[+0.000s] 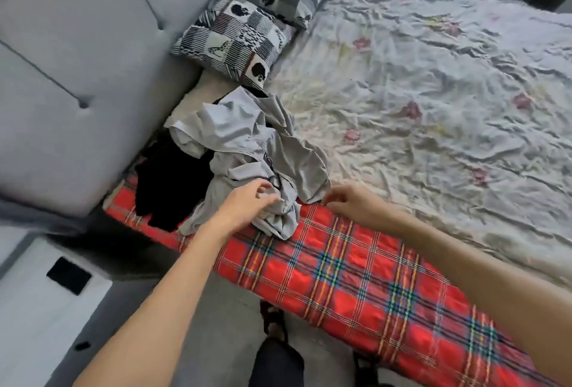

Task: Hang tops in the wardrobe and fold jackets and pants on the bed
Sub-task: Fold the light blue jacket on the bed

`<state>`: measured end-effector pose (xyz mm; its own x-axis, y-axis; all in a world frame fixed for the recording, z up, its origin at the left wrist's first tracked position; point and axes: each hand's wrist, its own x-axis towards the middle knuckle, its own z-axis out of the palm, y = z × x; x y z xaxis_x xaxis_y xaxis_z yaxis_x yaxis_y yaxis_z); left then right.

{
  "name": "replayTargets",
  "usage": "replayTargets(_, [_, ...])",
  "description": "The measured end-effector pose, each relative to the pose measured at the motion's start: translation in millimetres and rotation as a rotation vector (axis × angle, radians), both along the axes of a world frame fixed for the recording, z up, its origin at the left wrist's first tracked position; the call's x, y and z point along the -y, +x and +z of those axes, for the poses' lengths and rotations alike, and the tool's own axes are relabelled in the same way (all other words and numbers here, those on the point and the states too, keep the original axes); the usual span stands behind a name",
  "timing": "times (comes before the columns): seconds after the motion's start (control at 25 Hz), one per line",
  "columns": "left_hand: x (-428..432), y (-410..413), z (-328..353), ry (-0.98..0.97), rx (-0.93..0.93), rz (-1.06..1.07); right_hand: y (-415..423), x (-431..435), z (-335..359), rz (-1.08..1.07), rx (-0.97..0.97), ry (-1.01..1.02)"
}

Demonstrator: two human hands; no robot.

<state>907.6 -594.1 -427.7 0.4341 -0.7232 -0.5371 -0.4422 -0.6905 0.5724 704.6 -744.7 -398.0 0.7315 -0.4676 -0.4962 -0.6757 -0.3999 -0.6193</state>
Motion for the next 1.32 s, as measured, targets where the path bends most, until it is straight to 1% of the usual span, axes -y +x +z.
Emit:
replayTargets(0.08, [25.0, 37.7, -50.5, 0.030, 0.046, 0.040, 23.2, 6.4, -21.4, -0.093, -0.045, 0.021])
replayTargets(0.16, [54.0, 74.2, -104.9, 0.030, 0.101, 0.154, 48.0, 15.2, -49.1, -0.192, -0.058, 0.035])
replayTargets(0.24, [86.3, 106.6, -162.3, 0.044, 0.084, 0.244, 70.1, 20.8, -81.1, -0.266, -0.083, 0.054])
replayTargets(0.36, [116.5, 133.4, -219.9, 0.139, 0.038, 0.313, 86.6, 16.5, -118.8, -0.279, -0.124, 0.122])
replayTargets(0.4, [118.9, 135.6, -229.6, 0.145, 0.053, 0.321, 87.6, 15.1, -124.0, -0.277, -0.131, 0.144])
replayTargets(0.48, [120.6, 140.3, -238.0, 0.112, 0.146, 0.314, 86.9, 13.7, -129.4, -0.265, -0.151, 0.177])
replayTargets(0.56, [121.0, 139.6, -226.5, 0.044, 0.157, 0.348, 78.5, 14.0, -122.0, -0.244, -0.172, 0.186])
replayTargets(0.64, [123.4, 137.2, -190.6, -0.065, 0.149, 0.334, 64.9, 15.5, -106.8, -0.277, -0.163, 0.166])
replayTargets(0.72, [124.3, 127.0, -134.7, -0.214, 0.141, 0.245, 50.9, 15.5, -89.6, -0.340, -0.130, 0.153])
replayTargets(0.84, [120.4, 92.1, -20.4, -0.462, 0.118, 0.123, 17.2, 9.5, -45.7, -0.300, -0.066, 0.138])
replayTargets(0.92, [119.5, 62.2, 56.0, -0.584, 0.023, 0.086, -11.5, 12.3, -13.9, -0.312, 0.032, 0.136])
replayTargets(1.0, [117.1, 17.4, 134.6, -0.683, -0.088, 0.052, -47.0, 21.4, 24.1, -0.365, 0.200, 0.086])
replayTargets(1.12, [113.4, -67.2, 241.0, -0.832, -0.157, -0.060, -100.2, 39.7, 79.1, -0.357, 0.385, -0.058])
replayTargets(1.16, [110.6, -102.4, 271.3, -0.875, -0.161, -0.086, -124.4, 43.1, 97.8, -0.312, 0.414, -0.112])
replayTargets(1.24, [111.3, -165.7, 320.1, -0.941, -0.166, -0.162, -169.8, 47.4, 125.8, -0.168, 0.383, -0.244])
replayTargets(1.32, [117.4, -219.6, 357.5, -0.962, -0.197, -0.247, -212.1, 45.9, 146.8, -0.106, 0.337, -0.303])
